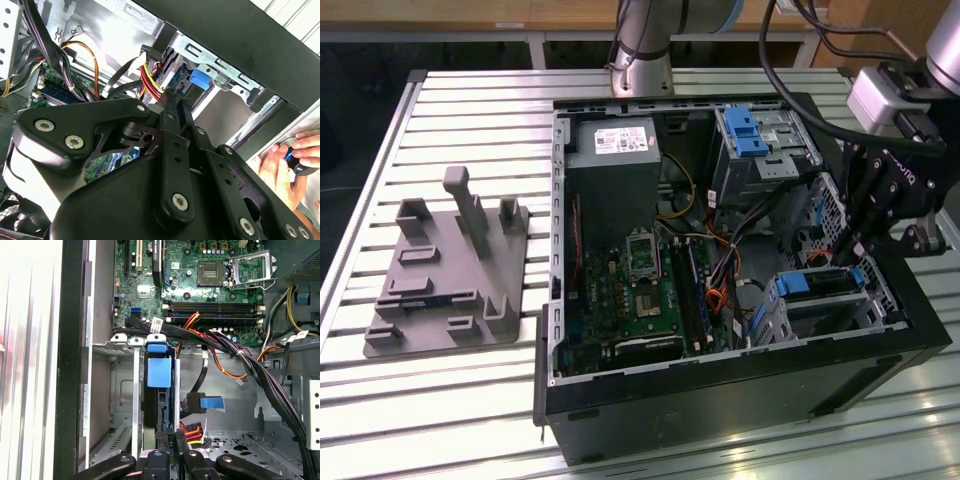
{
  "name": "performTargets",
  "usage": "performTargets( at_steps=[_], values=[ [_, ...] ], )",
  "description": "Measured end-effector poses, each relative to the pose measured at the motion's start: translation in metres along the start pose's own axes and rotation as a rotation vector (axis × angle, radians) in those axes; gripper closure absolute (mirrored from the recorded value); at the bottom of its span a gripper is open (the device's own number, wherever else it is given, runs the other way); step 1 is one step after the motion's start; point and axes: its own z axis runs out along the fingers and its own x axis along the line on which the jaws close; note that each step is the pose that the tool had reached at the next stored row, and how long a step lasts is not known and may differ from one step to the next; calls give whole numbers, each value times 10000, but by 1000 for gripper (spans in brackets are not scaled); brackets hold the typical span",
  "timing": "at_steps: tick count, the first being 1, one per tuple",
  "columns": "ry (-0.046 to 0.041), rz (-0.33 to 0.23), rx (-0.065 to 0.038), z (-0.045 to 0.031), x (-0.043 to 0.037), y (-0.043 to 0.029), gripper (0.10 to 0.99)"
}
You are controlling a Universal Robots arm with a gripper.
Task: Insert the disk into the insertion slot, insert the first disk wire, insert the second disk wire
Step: 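Insert the first disk wire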
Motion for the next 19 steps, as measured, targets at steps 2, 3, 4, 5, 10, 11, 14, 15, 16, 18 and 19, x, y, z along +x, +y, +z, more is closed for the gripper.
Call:
performTargets(
  at_steps=[2,3,4,5,10,11,14,15,16,18,19],
  values=[
    [0,1,0,5,4,0,914],
    [1,0,0,7,5,1,914],
    [2,0,0,10,7,1,914],
    [3,0,0,13,8,1,914],
    [0,0,0,31,13,1,914],
    [0,0,0,36,13,1,914],
    [1,0,0,50,14,0,914],
    [1,1,0,56,14,0,914],
    [1,1,0,60,14,-1,914],
    [1,1,0,69,14,-1,914],
    [1,0,0,73,14,-1,914]
  ],
)
